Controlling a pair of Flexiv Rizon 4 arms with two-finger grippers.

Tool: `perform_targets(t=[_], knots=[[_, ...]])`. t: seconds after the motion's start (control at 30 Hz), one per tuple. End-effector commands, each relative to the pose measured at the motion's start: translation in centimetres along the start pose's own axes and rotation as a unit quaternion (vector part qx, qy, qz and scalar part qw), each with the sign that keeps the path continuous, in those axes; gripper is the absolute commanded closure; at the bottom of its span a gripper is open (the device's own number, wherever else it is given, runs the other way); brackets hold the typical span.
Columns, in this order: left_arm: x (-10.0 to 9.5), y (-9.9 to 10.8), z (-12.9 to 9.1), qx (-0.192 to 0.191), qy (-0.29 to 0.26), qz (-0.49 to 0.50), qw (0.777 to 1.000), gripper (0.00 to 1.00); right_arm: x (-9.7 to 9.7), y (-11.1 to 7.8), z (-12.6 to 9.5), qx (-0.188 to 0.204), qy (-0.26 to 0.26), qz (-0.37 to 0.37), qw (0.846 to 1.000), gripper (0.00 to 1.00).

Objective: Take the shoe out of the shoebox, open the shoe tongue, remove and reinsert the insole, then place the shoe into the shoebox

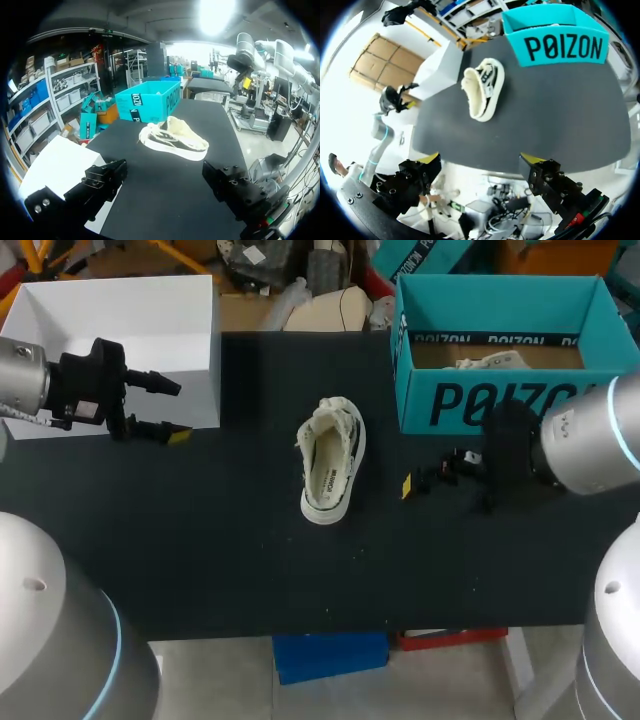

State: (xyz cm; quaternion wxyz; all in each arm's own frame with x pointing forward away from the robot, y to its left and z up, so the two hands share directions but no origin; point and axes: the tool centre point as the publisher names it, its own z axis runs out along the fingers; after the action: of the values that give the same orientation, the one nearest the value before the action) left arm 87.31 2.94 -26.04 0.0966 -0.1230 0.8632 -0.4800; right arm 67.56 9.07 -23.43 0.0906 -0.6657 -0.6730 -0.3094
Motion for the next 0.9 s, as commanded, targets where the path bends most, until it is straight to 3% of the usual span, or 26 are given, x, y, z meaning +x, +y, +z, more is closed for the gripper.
perform_targets(t=[0.03, 0.33, 0.9], knots=[[0.1, 0.1, 0.0, 0.0, -0.002, 0.001, 1.0, 0.0, 3.2, 4.0, 3.9, 0.027, -0.099, -0.026, 0.994, 0.0], [0.1, 0.1, 0.0, 0.0, -0.002, 0.001, 1.0, 0.0, 3.0, 9.0, 8.9, 0.063, -0.133, -0.054, 0.988, 0.0], [0.1, 0.1, 0.0, 0.0, -0.002, 0.001, 1.0, 0.0, 3.0, 9.0, 8.9, 0.063, -0.133, -0.054, 0.988, 0.0]])
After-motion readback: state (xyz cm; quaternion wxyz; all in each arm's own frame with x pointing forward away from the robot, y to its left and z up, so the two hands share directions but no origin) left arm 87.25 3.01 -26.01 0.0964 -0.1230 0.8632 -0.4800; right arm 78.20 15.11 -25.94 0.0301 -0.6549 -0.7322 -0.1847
